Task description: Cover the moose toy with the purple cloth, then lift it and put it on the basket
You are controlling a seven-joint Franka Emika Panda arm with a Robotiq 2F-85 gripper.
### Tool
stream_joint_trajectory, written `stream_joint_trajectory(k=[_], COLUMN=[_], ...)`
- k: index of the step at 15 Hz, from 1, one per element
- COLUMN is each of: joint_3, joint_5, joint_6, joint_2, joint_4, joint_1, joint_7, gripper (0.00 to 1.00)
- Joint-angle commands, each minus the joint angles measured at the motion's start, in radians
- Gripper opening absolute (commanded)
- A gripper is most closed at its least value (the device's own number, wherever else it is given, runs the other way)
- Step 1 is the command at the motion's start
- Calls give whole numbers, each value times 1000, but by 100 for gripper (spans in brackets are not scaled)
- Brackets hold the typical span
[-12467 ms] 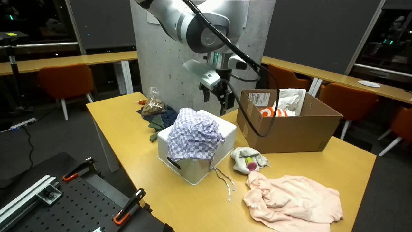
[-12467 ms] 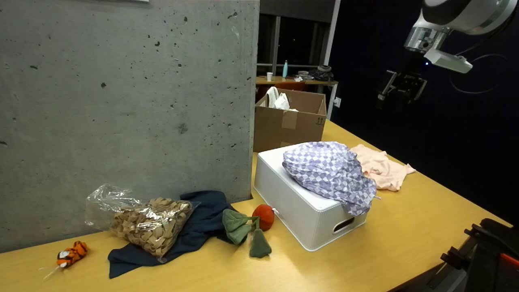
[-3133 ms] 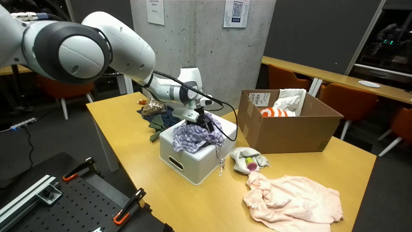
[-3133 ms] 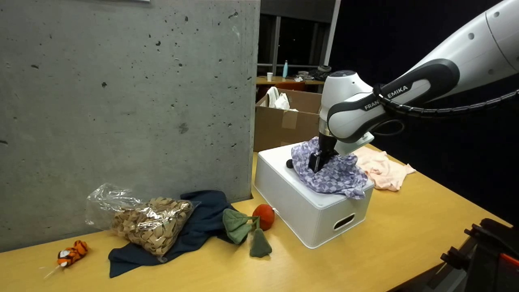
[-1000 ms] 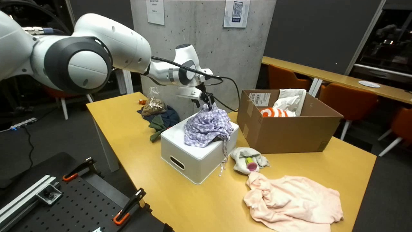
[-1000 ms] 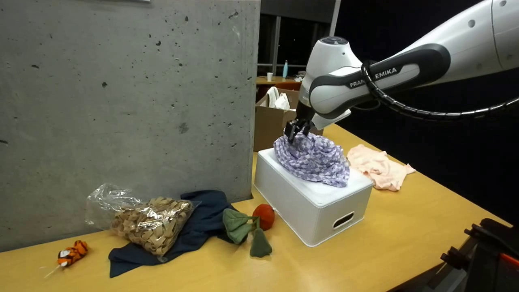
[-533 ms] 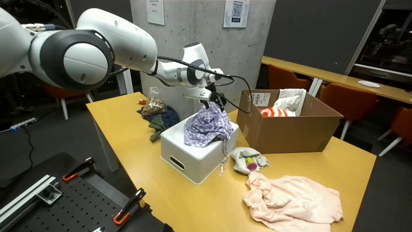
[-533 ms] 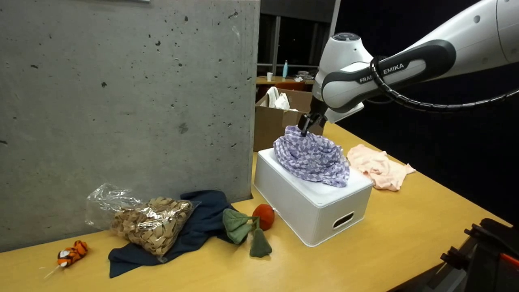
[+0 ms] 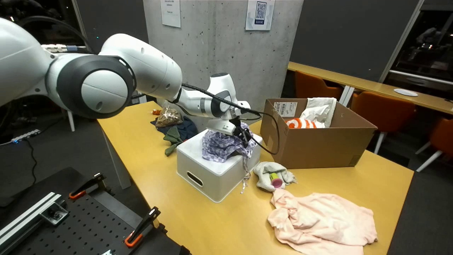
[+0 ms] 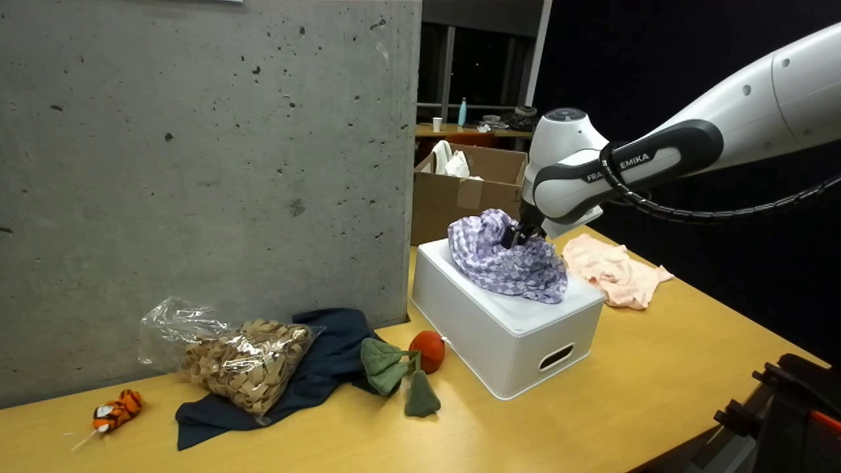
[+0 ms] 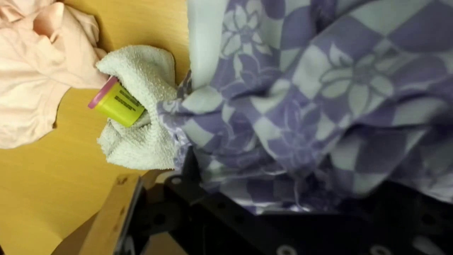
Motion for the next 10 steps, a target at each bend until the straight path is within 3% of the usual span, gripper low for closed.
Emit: stream_joint_trajectory(k=[1,2,3,5,10], joint_3=[27,29,34,44,64], joint_5=[24,25,26,28,9], joint_6=[7,12,15,4,-47], joint_2=[45,43,45,53,63], joint_4=[28,22,25,45,126], joint_1=[-23,-22,-20,-13,61], joint_7=[-7,-5,-7,-16,-19], gripper=[100,100,75,68,30])
